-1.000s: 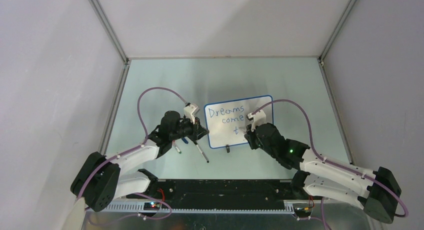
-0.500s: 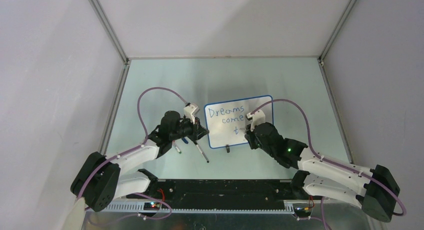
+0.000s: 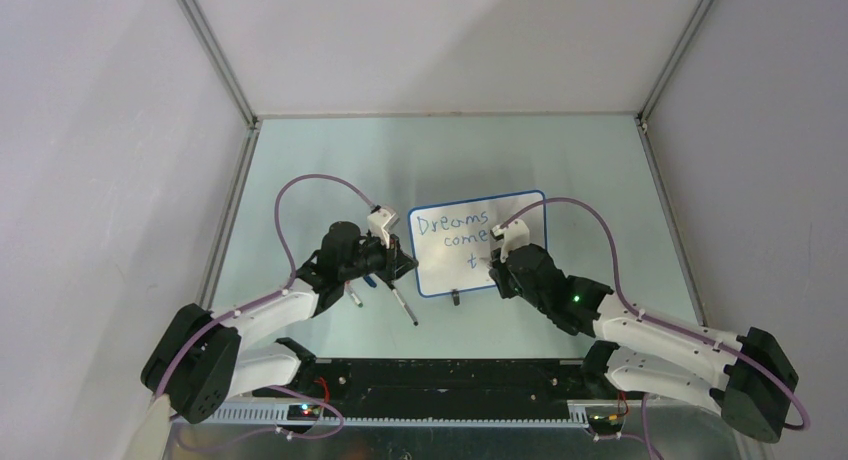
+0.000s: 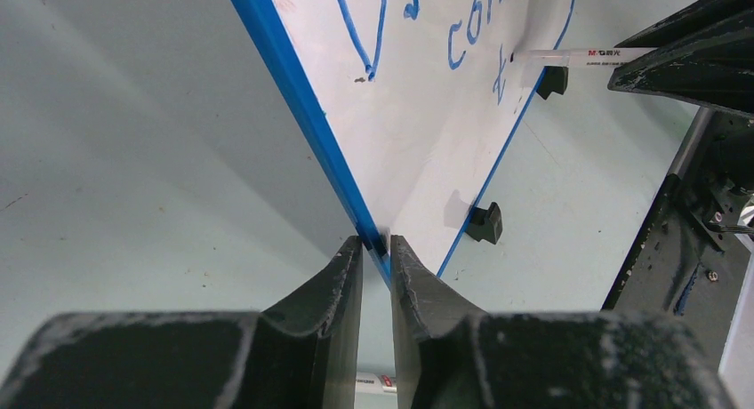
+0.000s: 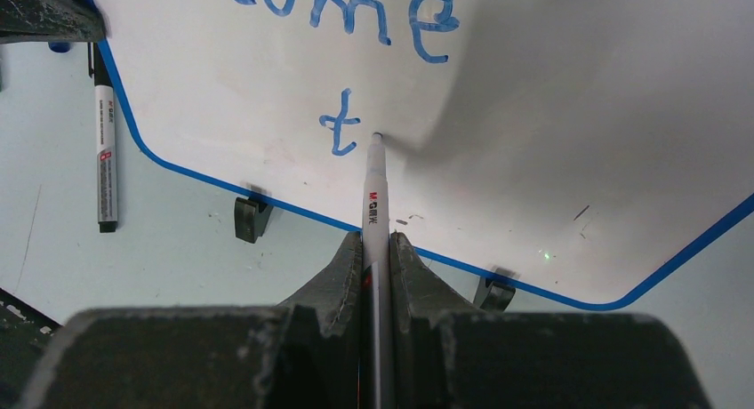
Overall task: Write a sentence on the whiteboard
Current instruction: Write a sentence with the whiteboard marker.
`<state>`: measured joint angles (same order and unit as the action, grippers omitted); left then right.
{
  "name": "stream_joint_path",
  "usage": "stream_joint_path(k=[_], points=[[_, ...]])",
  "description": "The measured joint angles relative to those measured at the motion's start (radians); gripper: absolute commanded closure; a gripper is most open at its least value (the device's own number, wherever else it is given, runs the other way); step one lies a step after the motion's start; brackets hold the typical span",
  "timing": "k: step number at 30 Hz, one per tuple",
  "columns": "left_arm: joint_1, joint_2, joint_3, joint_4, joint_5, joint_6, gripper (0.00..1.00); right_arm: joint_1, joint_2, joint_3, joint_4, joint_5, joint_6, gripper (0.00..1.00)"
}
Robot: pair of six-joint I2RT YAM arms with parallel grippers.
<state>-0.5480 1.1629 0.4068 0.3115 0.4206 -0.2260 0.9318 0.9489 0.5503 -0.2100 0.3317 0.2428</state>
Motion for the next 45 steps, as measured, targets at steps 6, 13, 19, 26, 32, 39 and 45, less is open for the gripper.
stream_joint_path(k=[6, 13, 19, 26, 32, 39, 45], points=[[0.000, 0.000, 0.000, 0.000, 0.000, 0.000, 0.77, -0.001, 0.006, 0.006, -0.002, 0.000, 0.000, 1.00], [0.000, 0.000, 0.000, 0.000, 0.000, 0.000, 0.77, -0.008, 0.010, 0.013, -0.005, -0.006, 0.000, 1.00], [0.000, 0.000, 0.000, 0.000, 0.000, 0.000, 0.77, -0.013, 0.010, 0.015, -0.007, -0.012, 0.000, 1.00], [0.000, 0.000, 0.000, 0.000, 0.000, 0.000, 0.77, -0.013, 0.010, 0.017, -0.014, -0.012, 0.011, 1.00], [0.000, 0.000, 0.000, 0.000, 0.000, 0.000, 0.77, -0.010, 0.014, 0.020, -0.026, -0.011, 0.023, 1.00], [0.000, 0.000, 0.000, 0.000, 0.000, 0.000, 0.77, 0.006, 0.024, 0.022, -0.054, -0.011, 0.034, 1.00], [0.000, 0.000, 0.000, 0.000, 0.000, 0.000, 0.77, 0.010, 0.024, 0.022, -0.069, -0.008, 0.038, 1.00]])
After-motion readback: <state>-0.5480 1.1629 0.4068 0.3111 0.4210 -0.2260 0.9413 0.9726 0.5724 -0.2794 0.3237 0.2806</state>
